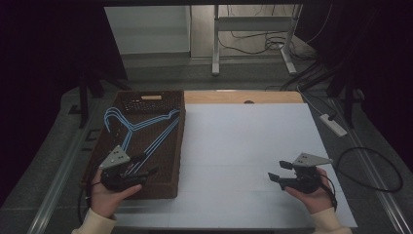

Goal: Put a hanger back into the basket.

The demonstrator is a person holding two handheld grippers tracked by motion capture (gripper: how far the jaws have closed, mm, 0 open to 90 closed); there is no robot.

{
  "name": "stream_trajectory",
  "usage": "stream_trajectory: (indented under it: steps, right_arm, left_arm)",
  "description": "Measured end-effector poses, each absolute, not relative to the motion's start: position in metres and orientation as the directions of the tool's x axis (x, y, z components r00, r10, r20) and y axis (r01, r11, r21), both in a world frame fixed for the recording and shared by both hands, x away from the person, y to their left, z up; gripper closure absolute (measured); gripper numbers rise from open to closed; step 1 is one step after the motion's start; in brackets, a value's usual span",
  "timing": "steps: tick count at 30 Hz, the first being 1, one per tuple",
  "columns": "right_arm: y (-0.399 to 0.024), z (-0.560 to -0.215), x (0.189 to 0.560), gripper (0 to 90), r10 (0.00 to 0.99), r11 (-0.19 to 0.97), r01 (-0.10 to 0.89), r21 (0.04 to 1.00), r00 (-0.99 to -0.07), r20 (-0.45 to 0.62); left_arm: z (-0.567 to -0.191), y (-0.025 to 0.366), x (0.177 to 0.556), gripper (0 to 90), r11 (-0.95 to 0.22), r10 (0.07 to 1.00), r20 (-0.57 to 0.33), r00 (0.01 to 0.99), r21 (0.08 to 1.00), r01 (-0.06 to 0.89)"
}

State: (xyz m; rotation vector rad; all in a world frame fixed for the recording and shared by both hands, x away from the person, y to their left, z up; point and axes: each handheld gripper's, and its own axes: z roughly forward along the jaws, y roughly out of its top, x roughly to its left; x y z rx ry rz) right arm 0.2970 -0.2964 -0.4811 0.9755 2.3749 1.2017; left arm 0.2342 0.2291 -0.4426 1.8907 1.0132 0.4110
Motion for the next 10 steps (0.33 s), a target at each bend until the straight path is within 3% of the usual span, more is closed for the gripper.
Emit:
stream_trajectory:
  steps: [10]
  right_arm:
    - [-0.296,-0.4804,0.2962,33.6,0.687,0.42,0.419,0.805,-0.726,0.02]
  left_arm:
    - [-0.444,0.227,0.2342,34.6,-0.244,0.787,-0.115,0.606,0.844,0.477]
